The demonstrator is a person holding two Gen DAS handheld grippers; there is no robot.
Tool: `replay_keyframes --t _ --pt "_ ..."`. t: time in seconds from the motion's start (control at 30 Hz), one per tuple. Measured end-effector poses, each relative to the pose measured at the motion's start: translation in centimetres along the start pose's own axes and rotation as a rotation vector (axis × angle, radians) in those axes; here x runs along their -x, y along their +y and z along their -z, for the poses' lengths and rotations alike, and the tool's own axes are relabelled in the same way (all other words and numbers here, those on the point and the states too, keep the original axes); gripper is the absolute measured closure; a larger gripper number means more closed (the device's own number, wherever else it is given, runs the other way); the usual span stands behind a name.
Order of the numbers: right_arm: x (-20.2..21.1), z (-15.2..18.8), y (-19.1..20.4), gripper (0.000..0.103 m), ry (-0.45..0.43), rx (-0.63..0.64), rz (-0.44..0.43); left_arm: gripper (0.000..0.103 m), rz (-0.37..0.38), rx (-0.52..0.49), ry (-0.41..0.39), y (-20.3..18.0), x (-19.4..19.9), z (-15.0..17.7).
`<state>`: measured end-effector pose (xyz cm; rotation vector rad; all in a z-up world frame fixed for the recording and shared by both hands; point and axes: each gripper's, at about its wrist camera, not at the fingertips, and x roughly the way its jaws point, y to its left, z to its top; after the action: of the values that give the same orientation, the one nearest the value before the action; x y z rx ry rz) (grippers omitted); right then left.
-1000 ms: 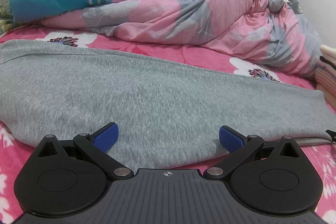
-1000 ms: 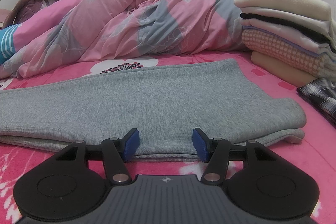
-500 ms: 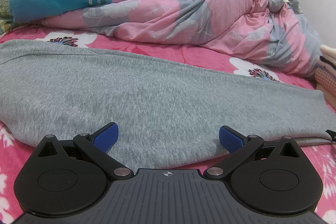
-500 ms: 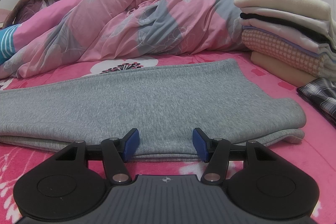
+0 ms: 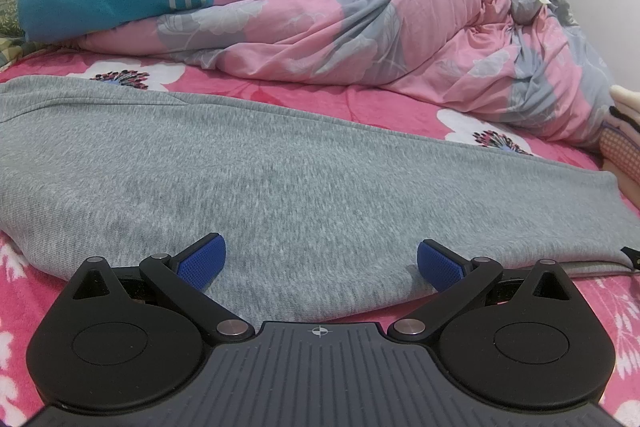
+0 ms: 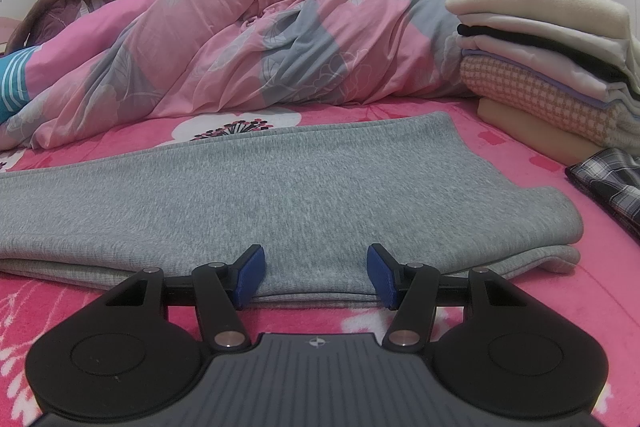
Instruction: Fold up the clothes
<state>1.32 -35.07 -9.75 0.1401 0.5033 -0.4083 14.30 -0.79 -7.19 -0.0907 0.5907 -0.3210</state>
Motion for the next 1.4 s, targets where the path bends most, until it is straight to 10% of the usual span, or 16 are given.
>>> replay_keyframes --t 1.2,1.4 --pt "1.3 -1.7 0.8 0.037 0.009 0.010 0.042 0.000 -0.023 -0.024 0.010 -0.5 -0.2 0.0" --pt "0.4 -2.9 6.3 0.035 0.006 0.061 -0.105 0.000 -0.029 -0.031 0.013 -0.6 -0.3 0.0"
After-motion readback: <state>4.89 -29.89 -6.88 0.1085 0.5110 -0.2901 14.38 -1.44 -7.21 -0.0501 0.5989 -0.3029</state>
